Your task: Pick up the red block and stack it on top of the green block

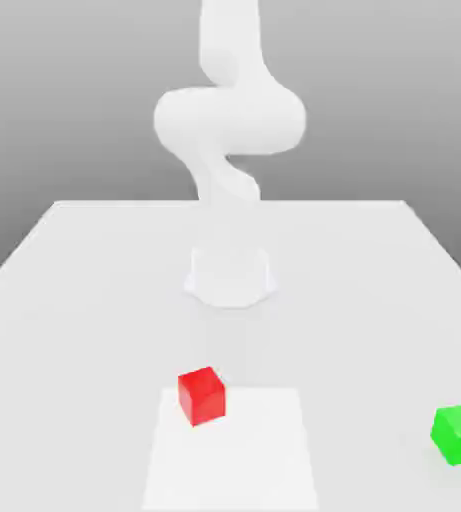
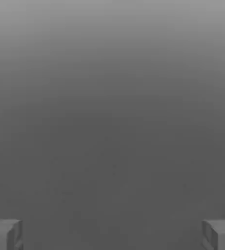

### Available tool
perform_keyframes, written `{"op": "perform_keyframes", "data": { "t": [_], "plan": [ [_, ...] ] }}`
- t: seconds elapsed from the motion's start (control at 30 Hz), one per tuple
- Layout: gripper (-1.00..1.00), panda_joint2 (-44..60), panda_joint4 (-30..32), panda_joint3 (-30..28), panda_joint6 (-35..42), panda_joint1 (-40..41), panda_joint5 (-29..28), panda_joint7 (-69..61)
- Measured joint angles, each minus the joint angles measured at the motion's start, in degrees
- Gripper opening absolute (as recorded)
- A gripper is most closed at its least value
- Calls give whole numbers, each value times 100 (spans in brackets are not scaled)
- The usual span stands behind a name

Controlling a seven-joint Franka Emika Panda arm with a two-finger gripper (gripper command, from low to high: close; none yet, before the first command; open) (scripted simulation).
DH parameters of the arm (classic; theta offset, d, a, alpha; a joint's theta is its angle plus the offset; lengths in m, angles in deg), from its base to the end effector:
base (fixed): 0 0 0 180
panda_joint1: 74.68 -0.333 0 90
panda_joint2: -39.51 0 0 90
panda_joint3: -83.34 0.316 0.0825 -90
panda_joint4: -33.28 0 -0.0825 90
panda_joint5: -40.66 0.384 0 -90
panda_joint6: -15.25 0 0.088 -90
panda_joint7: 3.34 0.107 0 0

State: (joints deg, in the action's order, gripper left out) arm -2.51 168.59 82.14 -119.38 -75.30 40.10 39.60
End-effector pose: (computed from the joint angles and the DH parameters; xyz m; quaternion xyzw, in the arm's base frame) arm 0.3746 -0.0065 0.6610 -0.8697 0.3450 -0.3280 0.1303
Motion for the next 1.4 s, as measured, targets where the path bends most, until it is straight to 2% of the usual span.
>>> {"op": "perform_keyframes", "data": {
  "t": [0.4,0.57,0.67,0.8,0.83,1.07,1.17,1.3,1.4],
  "plan": [
    [0,2251,1975,-711,-1643,-281,-228,-1757],
    [0,3490,2861,-942,-2521,-325,-211,-2687],
    [0,4306,2952,-869,-3160,-328,149,-3134],
    [0,5163,2855,-357,-3879,55,719,-3572],
    [-100,5301,2836,-250,-3997,150,771,-3611],
    [-100,5301,2836,-232,-3990,174,747,-3592],
    [-100,4800,2911,-460,-3568,30,432,-3371],
    [-100,3986,3030,-450,-2878,172,-4,-3052],
    [-100,3979,2650,-173,-2486,-330,-161,-2738]
  ]
}}
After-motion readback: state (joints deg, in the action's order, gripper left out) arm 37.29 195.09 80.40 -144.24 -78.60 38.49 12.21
